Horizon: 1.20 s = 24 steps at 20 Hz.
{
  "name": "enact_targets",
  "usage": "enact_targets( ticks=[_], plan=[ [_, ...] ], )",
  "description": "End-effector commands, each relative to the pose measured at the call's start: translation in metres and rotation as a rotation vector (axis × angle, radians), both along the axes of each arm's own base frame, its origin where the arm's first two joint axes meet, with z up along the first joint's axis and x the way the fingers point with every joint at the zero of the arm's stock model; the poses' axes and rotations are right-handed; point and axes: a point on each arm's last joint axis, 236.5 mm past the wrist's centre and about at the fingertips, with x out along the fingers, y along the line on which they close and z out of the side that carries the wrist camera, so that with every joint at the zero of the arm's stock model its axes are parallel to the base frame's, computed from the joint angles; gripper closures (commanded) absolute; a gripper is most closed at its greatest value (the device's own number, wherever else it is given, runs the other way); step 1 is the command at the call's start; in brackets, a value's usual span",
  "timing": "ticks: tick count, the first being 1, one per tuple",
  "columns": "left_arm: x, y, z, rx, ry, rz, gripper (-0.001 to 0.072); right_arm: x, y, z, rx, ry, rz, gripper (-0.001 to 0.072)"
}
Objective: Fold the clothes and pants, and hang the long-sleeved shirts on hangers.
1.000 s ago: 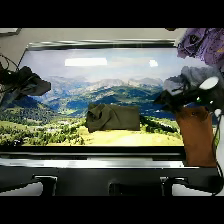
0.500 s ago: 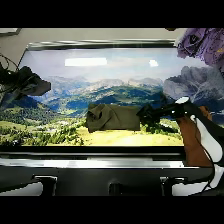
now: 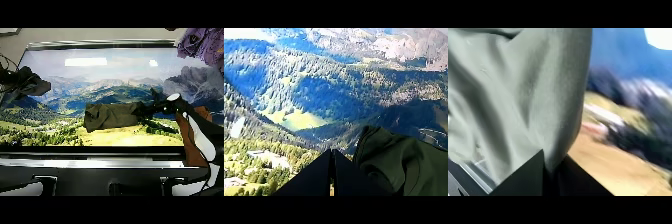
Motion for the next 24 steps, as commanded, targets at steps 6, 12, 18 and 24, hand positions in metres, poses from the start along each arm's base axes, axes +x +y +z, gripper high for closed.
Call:
enact_targets(
  ticks=[6,12,18,24],
  plan=[
    [0.0,0.0,0.0,0.0,0.0,-0.001,0.069,0.111,-0.067,0.122,-0.253,-0.236,-0.244,0.0688],
    [-0.001,-0.001,0.0,-0.001,0.003,-0.001,0.069,0.147,-0.17,0.191,-0.281,-0.308,-0.547,0.0689],
    [-0.001,-0.001,0.0,-0.001,0.003,-0.001,0.069,0.141,-0.271,0.215,-0.345,-0.299,-0.801,0.0689],
    [-0.006,-0.002,-0.002,-0.005,0.025,-0.006,0.069,0.102,-0.345,0.236,-0.516,-0.252,-1.041,0.0689]
  ],
)
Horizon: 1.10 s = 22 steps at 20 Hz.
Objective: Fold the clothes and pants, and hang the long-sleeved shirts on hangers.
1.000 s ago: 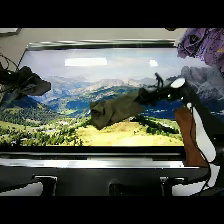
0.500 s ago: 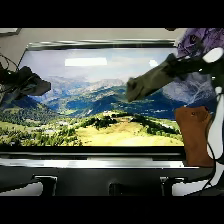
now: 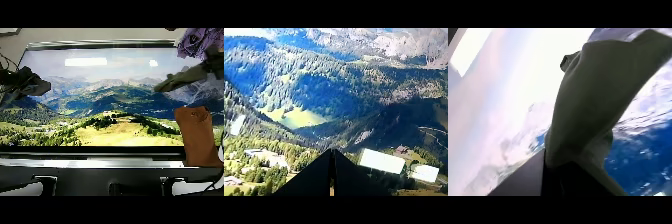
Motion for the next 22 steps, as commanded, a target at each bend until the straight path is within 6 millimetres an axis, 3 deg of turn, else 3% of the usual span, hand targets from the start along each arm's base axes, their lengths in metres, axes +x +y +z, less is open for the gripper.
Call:
enact_targets(
  ticks=[1,12,22],
  plan=[
    [-0.005,-0.001,-0.002,-0.002,0.02,-0.007,0.0691,-0.028,-0.044,0.014,-0.081,0.041,-0.174,0.0689],
    [-0.01,-0.002,-0.004,-0.002,0.041,-0.017,0.0691,-0.097,-0.054,0.029,-0.127,0.195,-0.288,0.0688],
    [-0.01,-0.002,-0.004,-0.003,0.041,-0.017,0.069,-0.186,-0.061,0.012,-0.202,0.538,-0.333,0.0686]
  ],
)
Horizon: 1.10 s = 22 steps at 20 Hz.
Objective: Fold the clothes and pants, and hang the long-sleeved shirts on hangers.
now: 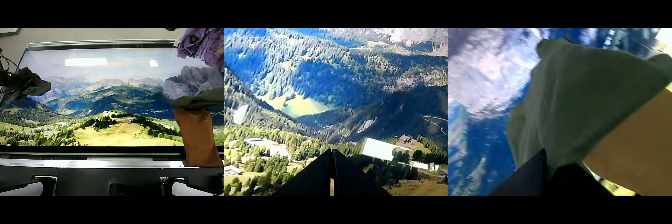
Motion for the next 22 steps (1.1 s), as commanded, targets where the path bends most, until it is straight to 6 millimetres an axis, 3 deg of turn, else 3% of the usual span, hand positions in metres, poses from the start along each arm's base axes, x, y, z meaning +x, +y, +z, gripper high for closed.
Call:
enact_targets(
  ticks=[1,7,14,22],
  plan=[
    [0.0,0.0,0.001,0.0,-0.002,0.0,0.069,-0.043,-0.005,-0.011,-0.02,0.19,-0.015,0.0686],
    [0.0,0.0,0.0,0.001,-0.001,0.0,0.069,-0.097,-0.006,-0.043,-0.059,0.342,-0.023,0.0685],
    [0.0,0.0,0.001,0.0,-0.002,-0.001,0.069,-0.164,0.01,-0.118,-0.062,0.456,-0.014,0.0685],
    [0.0,0.0,0.001,0.0,-0.002,0.0,0.069,-0.201,0.022,-0.184,-0.033,0.564,0.001,0.0684]
  ],
)
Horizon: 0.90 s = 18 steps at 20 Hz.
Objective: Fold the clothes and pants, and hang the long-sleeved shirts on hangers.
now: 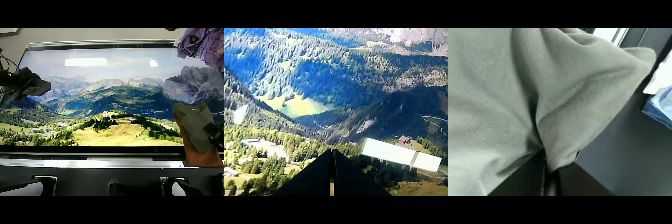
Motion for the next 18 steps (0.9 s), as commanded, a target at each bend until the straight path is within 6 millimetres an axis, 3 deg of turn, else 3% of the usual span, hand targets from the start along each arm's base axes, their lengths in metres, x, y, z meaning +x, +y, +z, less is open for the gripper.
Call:
enact_targets(
  ticks=[1,7,18],
  plan=[
    [0.0,0.0,0.001,0.0,-0.001,0.0,0.069,-0.015,0.004,-0.024,0.008,0.042,-0.002,0.0684],
    [0.0,0.0,0.001,0.0,-0.001,-0.001,0.069,-0.029,0.007,-0.039,0.019,0.092,-0.004,0.0684],
    [0.0,0.0,0.0,0.0,-0.001,-0.001,0.069,-0.049,0.003,-0.032,-0.008,0.178,-0.026,0.0681]
  ],
)
